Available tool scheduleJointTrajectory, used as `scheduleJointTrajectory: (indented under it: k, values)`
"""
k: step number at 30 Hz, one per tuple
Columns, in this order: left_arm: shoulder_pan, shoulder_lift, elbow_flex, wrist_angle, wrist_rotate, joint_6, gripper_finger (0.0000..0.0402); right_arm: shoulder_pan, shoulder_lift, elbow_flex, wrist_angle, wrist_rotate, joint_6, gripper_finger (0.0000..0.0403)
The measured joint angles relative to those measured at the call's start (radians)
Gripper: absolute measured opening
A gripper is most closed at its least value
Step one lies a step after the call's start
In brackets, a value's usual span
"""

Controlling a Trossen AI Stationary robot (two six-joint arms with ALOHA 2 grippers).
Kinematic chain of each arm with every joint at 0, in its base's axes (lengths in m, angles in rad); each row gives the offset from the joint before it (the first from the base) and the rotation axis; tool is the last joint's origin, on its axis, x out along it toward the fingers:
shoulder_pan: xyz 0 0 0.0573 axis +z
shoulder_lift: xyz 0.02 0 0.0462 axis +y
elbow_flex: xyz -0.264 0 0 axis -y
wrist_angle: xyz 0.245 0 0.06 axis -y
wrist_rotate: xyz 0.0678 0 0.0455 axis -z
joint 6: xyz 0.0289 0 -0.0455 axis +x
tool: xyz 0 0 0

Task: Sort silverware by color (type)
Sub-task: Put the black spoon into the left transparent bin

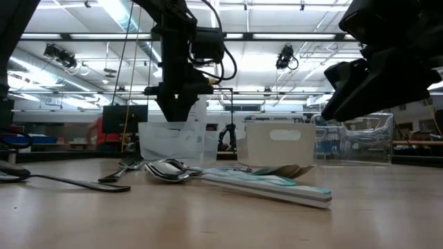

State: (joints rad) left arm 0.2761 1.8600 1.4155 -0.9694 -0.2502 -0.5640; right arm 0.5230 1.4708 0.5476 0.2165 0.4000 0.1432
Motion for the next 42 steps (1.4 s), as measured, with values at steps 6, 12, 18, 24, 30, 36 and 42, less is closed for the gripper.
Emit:
scheduleJointTrajectory:
  k: [6,12,18,24,30,36,42]
  values:
    - [-0.011,-0.032,0.000,-0.002,0.100,-0.002,0.0136,-0.030,0.000,0.000,0.046,0.000,-0.079,0.0118]
    - [-0.093,-0.086,0.000,0.011,0.072,-0.001,0.0136,-0.061,0.000,0.000,0.056,-0.007,-0.150,0.0118]
    - [-0.240,-0.141,0.001,0.072,-0.070,0.030,0.0137,-0.101,0.000,0.000,0.078,-0.048,-0.206,0.0118]
    - [-0.398,-0.148,0.002,0.095,-0.067,0.019,0.0137,-0.136,0.000,0.000,0.105,-0.124,-0.226,0.0118]
    - [-0.532,-0.146,0.002,0.095,-0.040,-0.055,0.0137,-0.147,0.000,0.000,0.105,-0.137,-0.234,0.0118]
    - [-0.628,-0.134,0.002,0.092,-0.008,-0.110,0.0137,-0.147,0.000,0.000,0.119,-0.137,-0.233,0.0118]
    - [-0.685,-0.085,0.001,0.088,-0.012,-0.137,0.0137,-0.147,0.000,0.000,0.130,-0.147,-0.225,0.0118]
